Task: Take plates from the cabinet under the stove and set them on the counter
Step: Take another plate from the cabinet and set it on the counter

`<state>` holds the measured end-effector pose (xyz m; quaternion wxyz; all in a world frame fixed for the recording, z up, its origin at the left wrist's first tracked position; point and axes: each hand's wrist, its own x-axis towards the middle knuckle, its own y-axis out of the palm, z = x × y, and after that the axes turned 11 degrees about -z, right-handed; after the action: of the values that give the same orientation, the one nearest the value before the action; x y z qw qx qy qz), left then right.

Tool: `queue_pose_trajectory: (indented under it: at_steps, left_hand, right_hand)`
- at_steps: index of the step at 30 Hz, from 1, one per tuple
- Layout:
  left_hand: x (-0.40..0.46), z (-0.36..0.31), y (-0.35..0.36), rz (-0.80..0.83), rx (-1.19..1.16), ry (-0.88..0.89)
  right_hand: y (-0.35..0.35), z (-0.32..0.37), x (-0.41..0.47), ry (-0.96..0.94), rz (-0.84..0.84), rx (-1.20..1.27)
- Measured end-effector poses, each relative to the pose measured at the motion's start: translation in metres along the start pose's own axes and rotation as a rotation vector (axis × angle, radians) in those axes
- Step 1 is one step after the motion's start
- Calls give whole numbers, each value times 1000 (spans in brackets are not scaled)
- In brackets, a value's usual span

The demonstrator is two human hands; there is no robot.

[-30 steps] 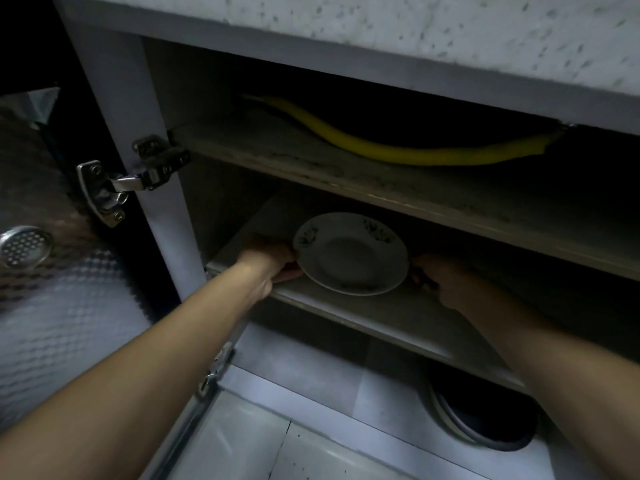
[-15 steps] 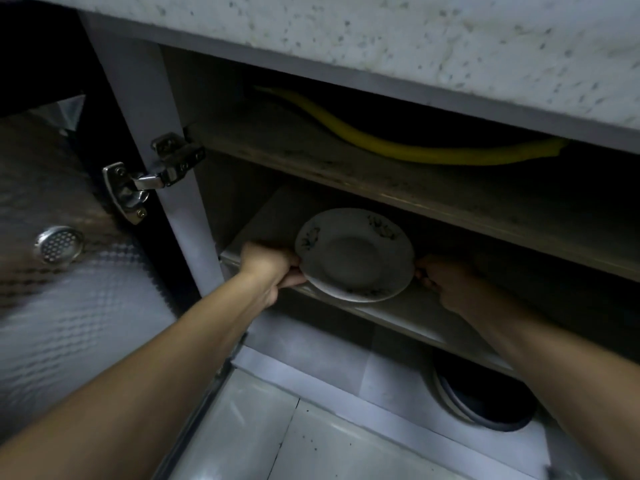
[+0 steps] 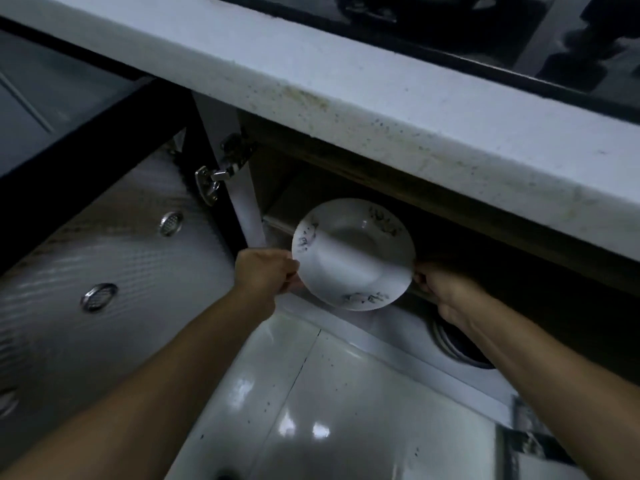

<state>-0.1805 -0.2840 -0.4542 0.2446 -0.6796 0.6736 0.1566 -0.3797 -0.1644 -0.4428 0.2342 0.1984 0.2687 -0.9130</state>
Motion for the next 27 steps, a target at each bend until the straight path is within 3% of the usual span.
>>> queue_pose_trajectory:
  at_steps: [6,13,27]
  left_hand:
    - [-57,-7,-44,-61,-17,-54]
    - [-130,-21,-100,-147,-12,-64]
    - [-273,-110,-193,-68,-38,-45]
  right_hand:
    - [-18,7,-53,4,-79,9]
    - [-44,19,-127,-53,-37,-85]
    - [-125,80,-285,-157,16,-65]
